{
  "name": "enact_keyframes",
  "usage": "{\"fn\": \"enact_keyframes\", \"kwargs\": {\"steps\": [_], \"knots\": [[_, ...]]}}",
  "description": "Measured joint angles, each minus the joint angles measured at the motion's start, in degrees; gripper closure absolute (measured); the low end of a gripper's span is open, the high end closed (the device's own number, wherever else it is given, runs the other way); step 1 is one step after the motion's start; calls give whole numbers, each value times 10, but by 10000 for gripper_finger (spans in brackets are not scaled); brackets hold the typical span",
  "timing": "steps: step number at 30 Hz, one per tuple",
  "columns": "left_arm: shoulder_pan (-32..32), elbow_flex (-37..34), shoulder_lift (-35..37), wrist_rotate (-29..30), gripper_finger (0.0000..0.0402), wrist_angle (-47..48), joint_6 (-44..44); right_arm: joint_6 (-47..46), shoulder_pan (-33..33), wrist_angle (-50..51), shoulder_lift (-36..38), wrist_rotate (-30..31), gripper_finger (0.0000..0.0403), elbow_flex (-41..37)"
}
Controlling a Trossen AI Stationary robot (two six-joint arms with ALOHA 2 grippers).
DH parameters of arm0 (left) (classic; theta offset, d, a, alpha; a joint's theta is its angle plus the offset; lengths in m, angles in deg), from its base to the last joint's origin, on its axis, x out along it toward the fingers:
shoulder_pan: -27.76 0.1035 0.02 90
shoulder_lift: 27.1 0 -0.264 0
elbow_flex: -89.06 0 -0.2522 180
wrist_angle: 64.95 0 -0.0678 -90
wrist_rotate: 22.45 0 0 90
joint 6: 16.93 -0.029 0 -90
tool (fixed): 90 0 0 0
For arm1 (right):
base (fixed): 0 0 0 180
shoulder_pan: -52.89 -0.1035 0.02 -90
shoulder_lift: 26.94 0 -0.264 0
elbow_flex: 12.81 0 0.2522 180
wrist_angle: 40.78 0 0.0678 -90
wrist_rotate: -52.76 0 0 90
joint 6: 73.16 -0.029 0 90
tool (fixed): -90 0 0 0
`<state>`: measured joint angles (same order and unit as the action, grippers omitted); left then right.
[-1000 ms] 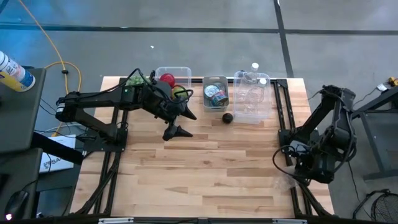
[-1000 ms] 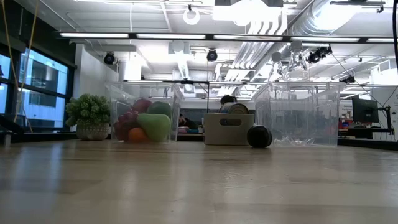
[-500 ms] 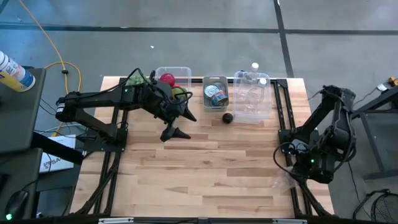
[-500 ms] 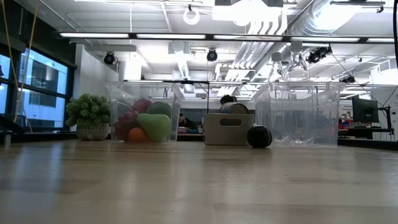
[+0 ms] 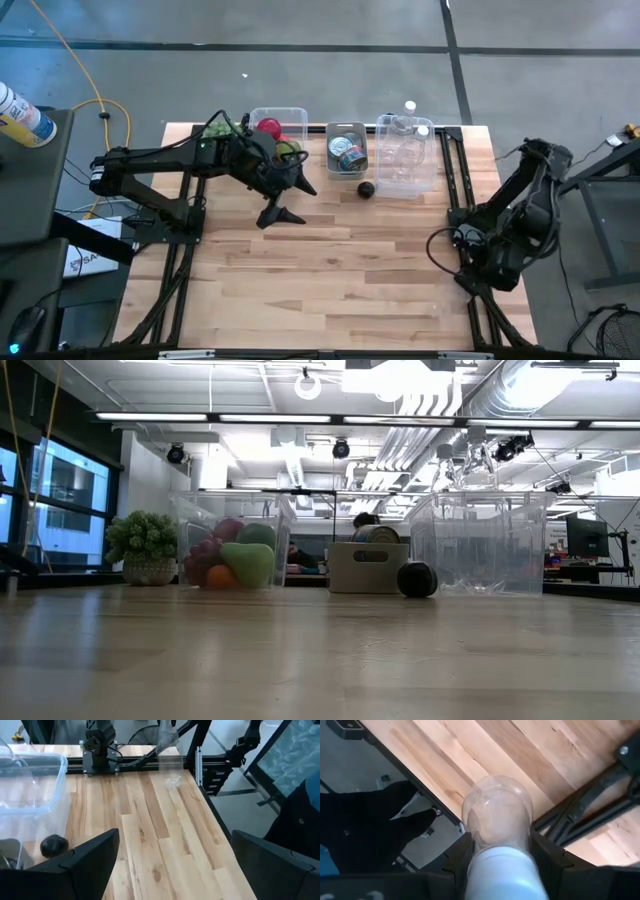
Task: Pick & Place Food Item
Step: Put the empty water bottle into the right transparent bin
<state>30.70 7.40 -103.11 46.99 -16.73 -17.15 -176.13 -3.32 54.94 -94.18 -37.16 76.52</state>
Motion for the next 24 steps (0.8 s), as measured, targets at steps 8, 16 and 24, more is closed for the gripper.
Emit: {"fn": "enact_keyframes", "kwargs": {"steps": [8, 16, 24], "knots": [[0, 0, 0, 0, 29, -4, -20, 34, 2, -8, 0, -1, 274, -1], [0, 0, 0, 45, 29, -3, -21, 57, 1, -8, 1, -5, 274, 0], [0, 0, 0, 47, 29, -3, -20, 62, 1, -7, 1, 4, 274, 0]]}}
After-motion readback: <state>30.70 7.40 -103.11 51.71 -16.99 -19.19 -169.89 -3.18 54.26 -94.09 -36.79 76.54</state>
